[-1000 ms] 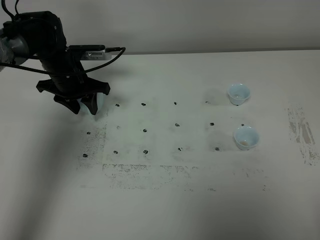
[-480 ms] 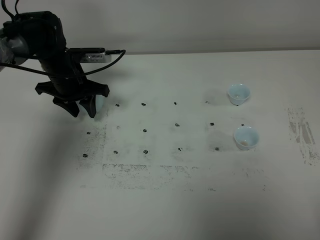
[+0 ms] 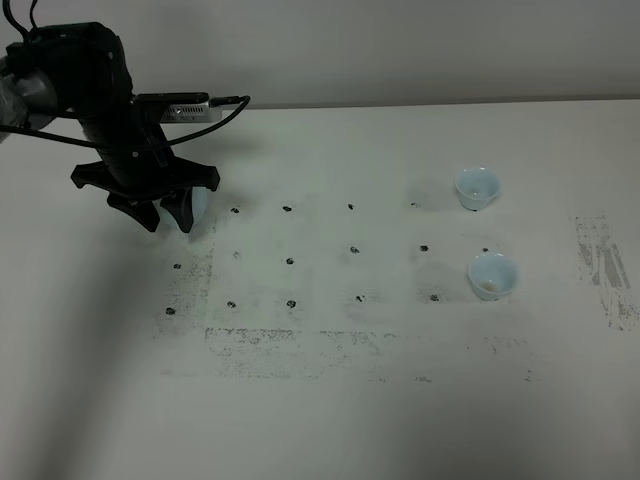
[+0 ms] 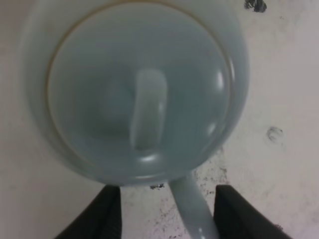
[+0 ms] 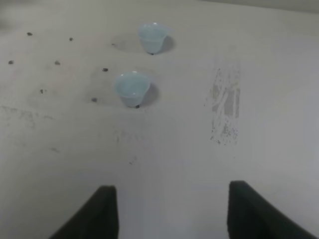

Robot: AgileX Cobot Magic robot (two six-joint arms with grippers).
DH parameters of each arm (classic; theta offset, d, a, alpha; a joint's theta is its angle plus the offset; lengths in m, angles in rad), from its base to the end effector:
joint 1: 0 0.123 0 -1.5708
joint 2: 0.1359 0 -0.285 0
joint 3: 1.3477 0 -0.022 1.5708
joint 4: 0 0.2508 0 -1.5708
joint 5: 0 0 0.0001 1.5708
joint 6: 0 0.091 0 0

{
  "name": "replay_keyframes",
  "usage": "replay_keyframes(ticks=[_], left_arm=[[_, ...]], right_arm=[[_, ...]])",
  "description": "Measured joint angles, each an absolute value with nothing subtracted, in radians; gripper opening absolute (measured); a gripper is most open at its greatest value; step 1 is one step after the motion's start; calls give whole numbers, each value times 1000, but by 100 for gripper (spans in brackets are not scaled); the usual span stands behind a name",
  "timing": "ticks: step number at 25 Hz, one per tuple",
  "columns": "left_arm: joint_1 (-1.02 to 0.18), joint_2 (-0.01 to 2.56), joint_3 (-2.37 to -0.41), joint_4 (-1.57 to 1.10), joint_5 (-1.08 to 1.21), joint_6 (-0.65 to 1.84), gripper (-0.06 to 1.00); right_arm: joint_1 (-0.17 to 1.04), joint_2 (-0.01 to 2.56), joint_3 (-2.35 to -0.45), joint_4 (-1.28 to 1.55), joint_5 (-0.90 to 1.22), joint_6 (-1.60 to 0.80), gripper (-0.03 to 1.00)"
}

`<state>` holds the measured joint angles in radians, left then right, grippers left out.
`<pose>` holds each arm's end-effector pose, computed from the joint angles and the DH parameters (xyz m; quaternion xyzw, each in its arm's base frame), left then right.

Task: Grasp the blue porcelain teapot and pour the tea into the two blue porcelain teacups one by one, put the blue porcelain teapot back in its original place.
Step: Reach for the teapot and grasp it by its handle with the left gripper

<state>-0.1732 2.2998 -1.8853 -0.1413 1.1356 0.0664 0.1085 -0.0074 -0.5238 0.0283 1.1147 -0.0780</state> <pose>0.4624 -0.0927 0.1584 0.0930 0.9921 -0.0683 0.0502 -0.0113 0.0011 0.2795 -0.0811 0.8552 0.0219 0.5114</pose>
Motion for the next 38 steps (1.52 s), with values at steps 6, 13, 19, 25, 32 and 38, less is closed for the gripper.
replay_keyframes(ticks=[6,13,19,25,32,38], left_arm=[[-173,2300,-1885,-141,1133,64,41],[-173,2300,-1885,-141,1132,49,36],[-173,2300,-1885,-123,1129,40,29],[-173,2300,-1885,-121,1129,38,28],[-173,2300,-1885,-120,1129,37,25],[-173,2300,-1885,-103,1127,36,7]], right_arm=[[108,-7,-524,28,1115,-78,47],[108,-7,-524,28,1115,-78,47],[108,-7,-524,28,1115,-78,47],[108,-7,-524,28,1115,-78,47],[108,-7,-524,28,1115,-78,47],[108,-7,-524,28,1115,-78,47]])
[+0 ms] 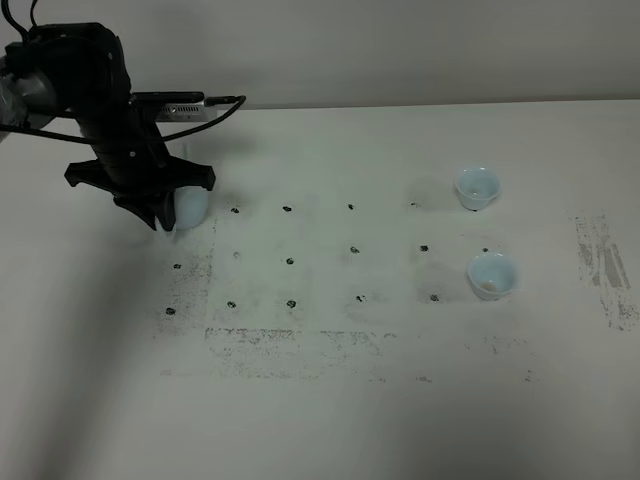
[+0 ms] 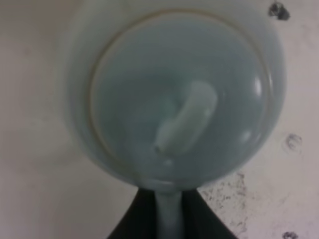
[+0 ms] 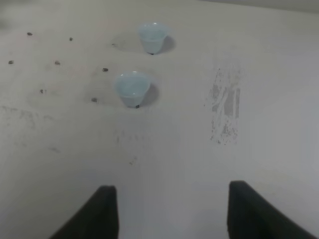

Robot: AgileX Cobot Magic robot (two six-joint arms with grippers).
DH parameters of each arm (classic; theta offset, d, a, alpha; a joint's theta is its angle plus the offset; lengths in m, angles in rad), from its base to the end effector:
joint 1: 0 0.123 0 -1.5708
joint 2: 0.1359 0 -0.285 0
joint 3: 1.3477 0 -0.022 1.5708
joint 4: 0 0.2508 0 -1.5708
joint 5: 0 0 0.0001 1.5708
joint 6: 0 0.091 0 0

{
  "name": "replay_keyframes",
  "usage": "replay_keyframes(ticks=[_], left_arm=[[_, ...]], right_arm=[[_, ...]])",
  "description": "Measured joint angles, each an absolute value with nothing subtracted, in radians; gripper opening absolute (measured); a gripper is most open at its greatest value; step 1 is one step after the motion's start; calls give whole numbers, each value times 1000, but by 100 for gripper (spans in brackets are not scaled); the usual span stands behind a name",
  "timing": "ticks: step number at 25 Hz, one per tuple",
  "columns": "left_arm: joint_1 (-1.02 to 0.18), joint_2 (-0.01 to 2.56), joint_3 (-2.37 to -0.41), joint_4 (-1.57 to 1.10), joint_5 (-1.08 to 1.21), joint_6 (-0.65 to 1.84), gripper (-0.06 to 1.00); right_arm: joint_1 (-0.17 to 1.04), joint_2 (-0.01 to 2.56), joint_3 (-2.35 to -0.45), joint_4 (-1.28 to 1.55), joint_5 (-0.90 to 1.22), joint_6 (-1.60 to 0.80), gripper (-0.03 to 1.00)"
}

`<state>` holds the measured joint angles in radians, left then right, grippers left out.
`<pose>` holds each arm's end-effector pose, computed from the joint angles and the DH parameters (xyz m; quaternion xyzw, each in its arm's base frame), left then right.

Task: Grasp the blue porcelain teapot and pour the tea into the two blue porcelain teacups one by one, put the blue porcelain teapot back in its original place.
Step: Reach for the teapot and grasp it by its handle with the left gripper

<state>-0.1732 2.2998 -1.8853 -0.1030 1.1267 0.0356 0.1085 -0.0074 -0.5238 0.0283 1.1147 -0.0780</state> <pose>0.4636 -0.0897 0.1581 0.0846 0.9936 -0.0516 0.0549 -0.0113 0.0011 0.2795 -0.0811 0.8552 0.0219 0.5114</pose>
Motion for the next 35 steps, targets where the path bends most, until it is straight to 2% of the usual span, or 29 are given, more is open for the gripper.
replay_keyframes(ticks=[16,35], left_arm=[[-173,2300,-1885,-54,1091,50,7],[-173,2289,-1885,-116,1192,267,7]], right_arm=[[108,-7,-524,28,1115,-78,47],[108,-7,-524,28,1115,-78,47]])
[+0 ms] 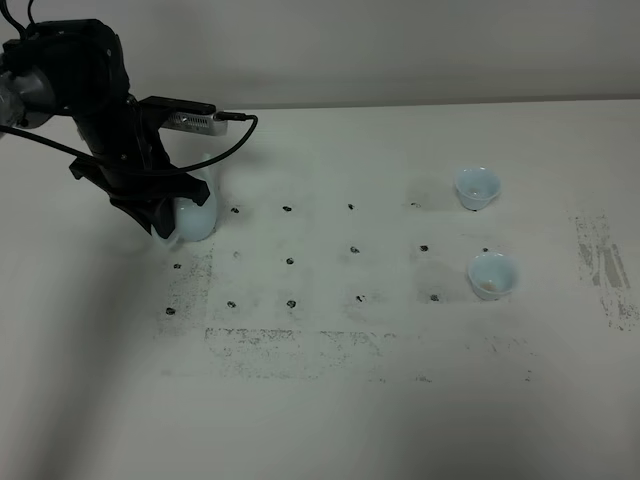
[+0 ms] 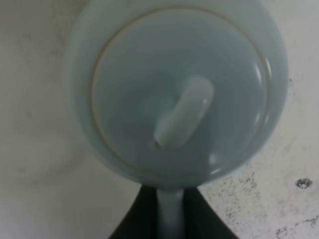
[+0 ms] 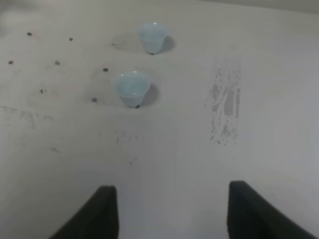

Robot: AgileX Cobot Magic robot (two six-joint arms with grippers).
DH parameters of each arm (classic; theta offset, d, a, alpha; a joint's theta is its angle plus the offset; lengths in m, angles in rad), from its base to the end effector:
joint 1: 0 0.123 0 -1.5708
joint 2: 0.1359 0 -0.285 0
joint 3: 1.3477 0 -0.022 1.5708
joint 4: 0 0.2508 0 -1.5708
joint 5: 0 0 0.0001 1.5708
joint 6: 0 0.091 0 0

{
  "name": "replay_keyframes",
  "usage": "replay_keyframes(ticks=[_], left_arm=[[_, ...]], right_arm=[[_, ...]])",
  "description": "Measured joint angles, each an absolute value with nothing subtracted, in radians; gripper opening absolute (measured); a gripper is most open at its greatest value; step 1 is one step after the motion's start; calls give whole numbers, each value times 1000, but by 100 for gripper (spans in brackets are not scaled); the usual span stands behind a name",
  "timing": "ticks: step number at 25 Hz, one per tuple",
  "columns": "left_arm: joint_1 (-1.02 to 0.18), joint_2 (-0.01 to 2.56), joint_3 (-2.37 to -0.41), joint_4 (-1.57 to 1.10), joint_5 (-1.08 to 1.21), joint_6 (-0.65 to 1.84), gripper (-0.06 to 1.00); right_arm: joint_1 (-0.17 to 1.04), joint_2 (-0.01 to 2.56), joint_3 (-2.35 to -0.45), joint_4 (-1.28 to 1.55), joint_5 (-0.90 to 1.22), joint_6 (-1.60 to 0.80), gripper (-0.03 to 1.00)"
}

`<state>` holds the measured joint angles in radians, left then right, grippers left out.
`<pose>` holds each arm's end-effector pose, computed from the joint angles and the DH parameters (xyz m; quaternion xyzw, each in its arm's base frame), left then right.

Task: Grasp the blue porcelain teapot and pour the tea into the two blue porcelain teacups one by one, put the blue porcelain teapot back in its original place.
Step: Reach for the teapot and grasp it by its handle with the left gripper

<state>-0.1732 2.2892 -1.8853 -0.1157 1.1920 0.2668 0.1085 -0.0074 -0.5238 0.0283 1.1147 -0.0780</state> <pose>0.4572 -0.0899 0.1627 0.1985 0.9781 -0.0529 0.0335 -0.0113 0.0011 0.2795 -0.0811 0.8552 0.0219 0.5114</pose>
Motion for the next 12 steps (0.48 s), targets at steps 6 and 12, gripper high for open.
replay_keyframes(ticks=[6,12], left_arm=[[-173,2289,-1885,-114,1192,281,7],[-173,2289,-1906,-113,1193,300,7]], right_arm=[[108,-7,-524,28,1115,-78,47],[108,-7,-524,28,1115,-78,47]])
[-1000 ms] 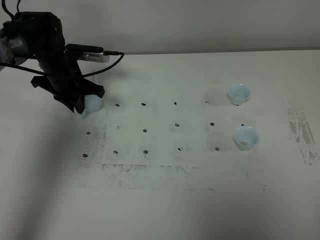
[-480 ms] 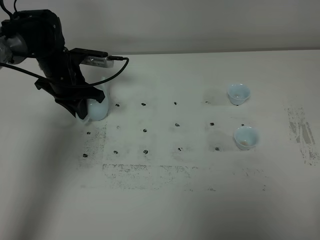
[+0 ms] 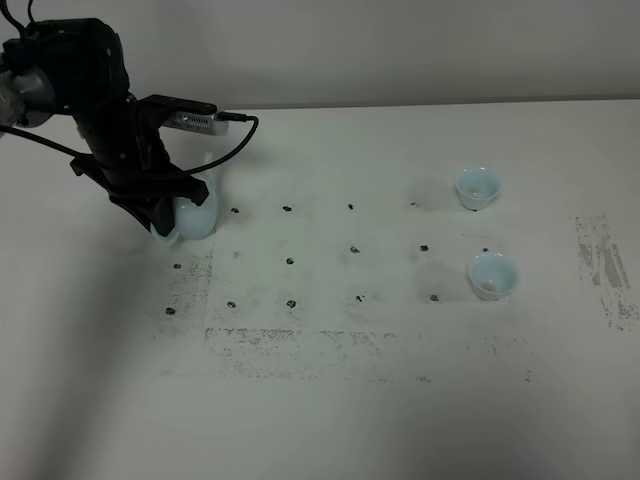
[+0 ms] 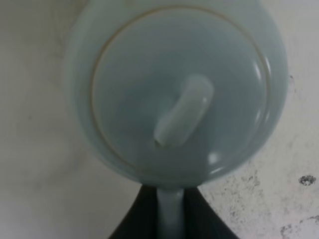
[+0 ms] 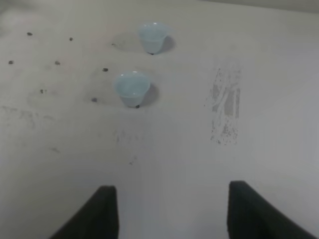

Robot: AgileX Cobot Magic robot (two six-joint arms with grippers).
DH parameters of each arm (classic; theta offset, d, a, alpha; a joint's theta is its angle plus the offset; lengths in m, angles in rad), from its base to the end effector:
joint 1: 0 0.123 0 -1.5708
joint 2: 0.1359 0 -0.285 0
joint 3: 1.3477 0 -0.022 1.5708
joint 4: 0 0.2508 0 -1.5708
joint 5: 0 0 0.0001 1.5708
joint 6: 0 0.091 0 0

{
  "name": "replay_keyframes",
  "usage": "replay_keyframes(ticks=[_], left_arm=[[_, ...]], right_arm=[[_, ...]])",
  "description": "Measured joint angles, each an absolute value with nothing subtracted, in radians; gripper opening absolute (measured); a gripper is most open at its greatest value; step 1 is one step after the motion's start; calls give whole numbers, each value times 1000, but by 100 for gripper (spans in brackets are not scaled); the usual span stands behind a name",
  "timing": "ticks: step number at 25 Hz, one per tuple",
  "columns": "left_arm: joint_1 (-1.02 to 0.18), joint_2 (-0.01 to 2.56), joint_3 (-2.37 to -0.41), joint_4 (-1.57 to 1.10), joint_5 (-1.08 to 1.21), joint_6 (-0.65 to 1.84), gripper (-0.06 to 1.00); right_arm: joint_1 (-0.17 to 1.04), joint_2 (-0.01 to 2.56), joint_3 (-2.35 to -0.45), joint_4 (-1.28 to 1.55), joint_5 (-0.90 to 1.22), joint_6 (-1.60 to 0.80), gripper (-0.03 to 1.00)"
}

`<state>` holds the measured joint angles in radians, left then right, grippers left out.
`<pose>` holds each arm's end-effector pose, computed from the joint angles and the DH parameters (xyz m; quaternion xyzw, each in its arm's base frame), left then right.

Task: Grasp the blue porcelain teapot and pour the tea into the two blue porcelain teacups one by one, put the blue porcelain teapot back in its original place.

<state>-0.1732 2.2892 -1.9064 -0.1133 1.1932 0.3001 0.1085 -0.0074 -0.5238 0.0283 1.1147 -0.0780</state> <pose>0.4601 -0.0902 0.1680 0.2157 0.9741 -0.0507 0.0442 -0.0113 0.0011 0.2795 -0.0811 0.8552 0.0219 0.5114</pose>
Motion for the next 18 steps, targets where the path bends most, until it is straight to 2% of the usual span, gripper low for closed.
replay_keyframes(ticks=[9,18], left_arm=[[-178,2289,-2068,-111,1193,356,7],[-283,2289,-2077,-109,1194,414,7]], right_arm=[[108,-7,-524,28,1115,-78,47],[108,-7,-524,28,1115,-78,47]])
